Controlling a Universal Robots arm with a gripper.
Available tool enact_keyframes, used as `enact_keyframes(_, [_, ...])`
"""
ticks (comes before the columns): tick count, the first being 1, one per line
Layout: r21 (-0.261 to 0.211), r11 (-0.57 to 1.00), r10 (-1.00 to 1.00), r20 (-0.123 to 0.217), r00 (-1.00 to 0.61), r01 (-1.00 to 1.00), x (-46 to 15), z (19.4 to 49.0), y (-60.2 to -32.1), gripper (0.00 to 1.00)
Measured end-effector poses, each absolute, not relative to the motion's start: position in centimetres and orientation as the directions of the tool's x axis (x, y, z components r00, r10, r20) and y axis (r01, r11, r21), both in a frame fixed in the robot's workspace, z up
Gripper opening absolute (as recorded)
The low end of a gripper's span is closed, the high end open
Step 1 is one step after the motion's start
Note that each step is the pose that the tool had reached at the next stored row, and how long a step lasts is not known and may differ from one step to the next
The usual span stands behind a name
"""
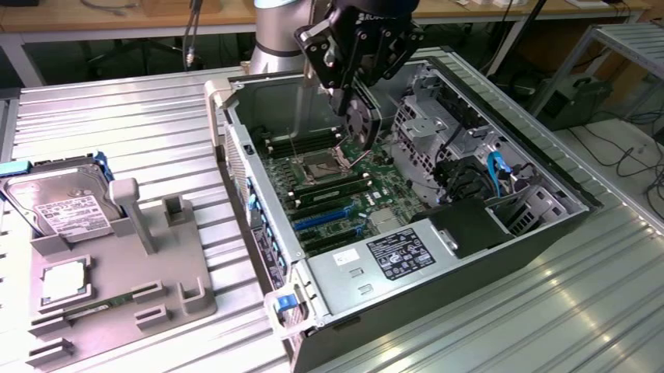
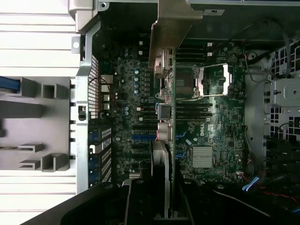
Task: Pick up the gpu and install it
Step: 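Pick up the gpu and move the gpu toward the slot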
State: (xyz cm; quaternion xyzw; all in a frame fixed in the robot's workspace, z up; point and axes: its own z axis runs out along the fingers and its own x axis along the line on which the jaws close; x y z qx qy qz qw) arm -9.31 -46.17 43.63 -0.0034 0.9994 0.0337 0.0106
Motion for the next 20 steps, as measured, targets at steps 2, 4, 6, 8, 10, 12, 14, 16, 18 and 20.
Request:
enact_keyframes(2, [0.067,0.998,-0.006,-0.022,-1.0,-0.007,-8.9,43.6,-46.2,0.28])
enact_keyframes(4, [0.067,0.998,-0.006,-0.022,-1.0,-0.008,-8.6,43.6,-46.2,0.28])
enact_keyframes(6, [0.067,0.998,-0.006,-0.022,-1.0,-0.007,-8.2,43.6,-46.2,0.28])
enact_keyframes(8, [0.067,0.998,-0.006,-0.022,-1.0,-0.008,-7.7,43.6,-46.2,0.28])
enact_keyframes(10, [0.067,0.998,-0.006,-0.022,-1.0,-0.008,-7.3,43.6,-46.2,0.28])
enact_keyframes(12, [0.067,0.998,-0.006,-0.022,-1.0,-0.008,-6.7,43.6,-46.2,0.28])
enact_keyframes(14, [0.067,0.998,-0.006,-0.022,-1.0,-0.007,-6.2,43.6,-46.2,0.28])
enact_keyframes(16, [0.067,0.998,-0.006,-0.022,-1.0,-0.008,-5.6,43.6,-46.2,0.28])
enact_keyframes(18, [0.067,0.998,-0.006,-0.022,-1.0,-0.008,-5.2,43.6,-46.2,0.28])
enact_keyframes(20, [0.067,0.998,-0.006,-0.022,-1.0,-0.007,-5.2,43.6,-46.2,0.28])
